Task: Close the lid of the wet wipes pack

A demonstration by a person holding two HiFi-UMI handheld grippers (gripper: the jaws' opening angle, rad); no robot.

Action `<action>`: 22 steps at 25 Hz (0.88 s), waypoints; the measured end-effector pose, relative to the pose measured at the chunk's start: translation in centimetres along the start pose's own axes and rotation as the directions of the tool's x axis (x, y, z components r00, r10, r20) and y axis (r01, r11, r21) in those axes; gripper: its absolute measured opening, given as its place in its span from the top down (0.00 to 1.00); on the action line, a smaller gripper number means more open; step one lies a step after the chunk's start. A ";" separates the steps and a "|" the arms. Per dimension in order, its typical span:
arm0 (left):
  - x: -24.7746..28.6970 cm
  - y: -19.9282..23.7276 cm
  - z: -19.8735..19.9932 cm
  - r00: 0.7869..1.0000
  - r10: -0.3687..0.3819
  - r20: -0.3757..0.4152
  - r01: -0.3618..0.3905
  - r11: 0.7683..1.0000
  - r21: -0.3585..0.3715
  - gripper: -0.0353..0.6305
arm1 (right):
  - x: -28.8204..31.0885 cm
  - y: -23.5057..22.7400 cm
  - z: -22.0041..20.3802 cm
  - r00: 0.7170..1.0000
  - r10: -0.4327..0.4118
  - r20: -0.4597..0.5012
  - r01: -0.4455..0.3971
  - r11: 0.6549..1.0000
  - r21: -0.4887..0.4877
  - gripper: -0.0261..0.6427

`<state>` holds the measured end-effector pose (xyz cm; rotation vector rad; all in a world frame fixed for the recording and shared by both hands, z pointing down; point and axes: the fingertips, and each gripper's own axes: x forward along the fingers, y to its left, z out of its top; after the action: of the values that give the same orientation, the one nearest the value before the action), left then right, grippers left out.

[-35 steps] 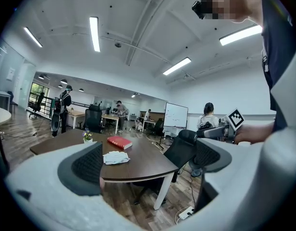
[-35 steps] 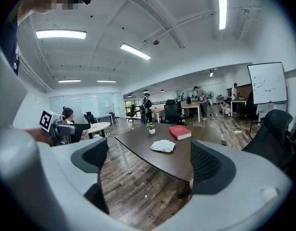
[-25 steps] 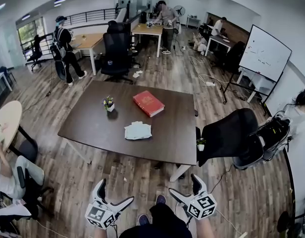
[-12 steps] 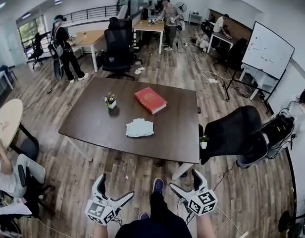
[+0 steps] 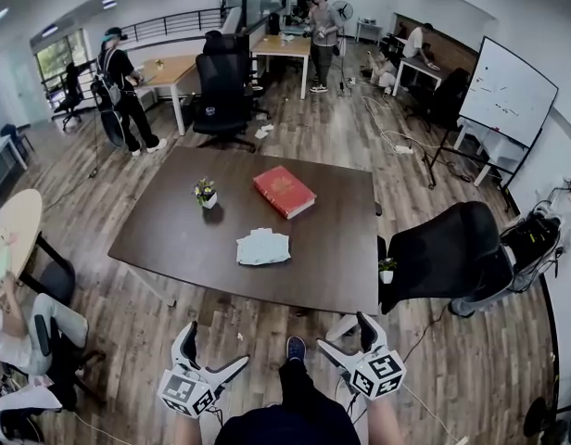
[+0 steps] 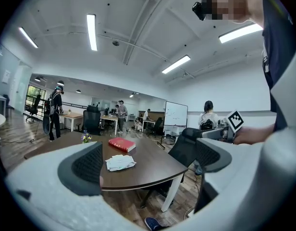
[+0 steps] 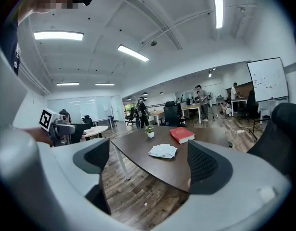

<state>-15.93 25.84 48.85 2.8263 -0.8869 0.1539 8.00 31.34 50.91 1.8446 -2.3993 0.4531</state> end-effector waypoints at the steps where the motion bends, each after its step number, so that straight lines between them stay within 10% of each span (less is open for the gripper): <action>1: 0.7 0.4 0.1 1.000 0.000 -0.001 0.000 1.000 0.000 0.06 | 0.6 -0.4 0.3 1.000 0.002 0.000 -0.002 1.000 -0.001 0.18; 22: 17.8 9.9 5.2 0.995 0.074 -0.063 -0.071 0.997 0.036 0.06 | 17.6 -12.0 7.5 0.990 0.130 -0.061 -0.131 0.991 -0.009 0.21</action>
<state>-6.81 6.95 47.80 2.8038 -0.9821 0.2702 15.53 10.10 50.22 1.6505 -2.4855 0.4954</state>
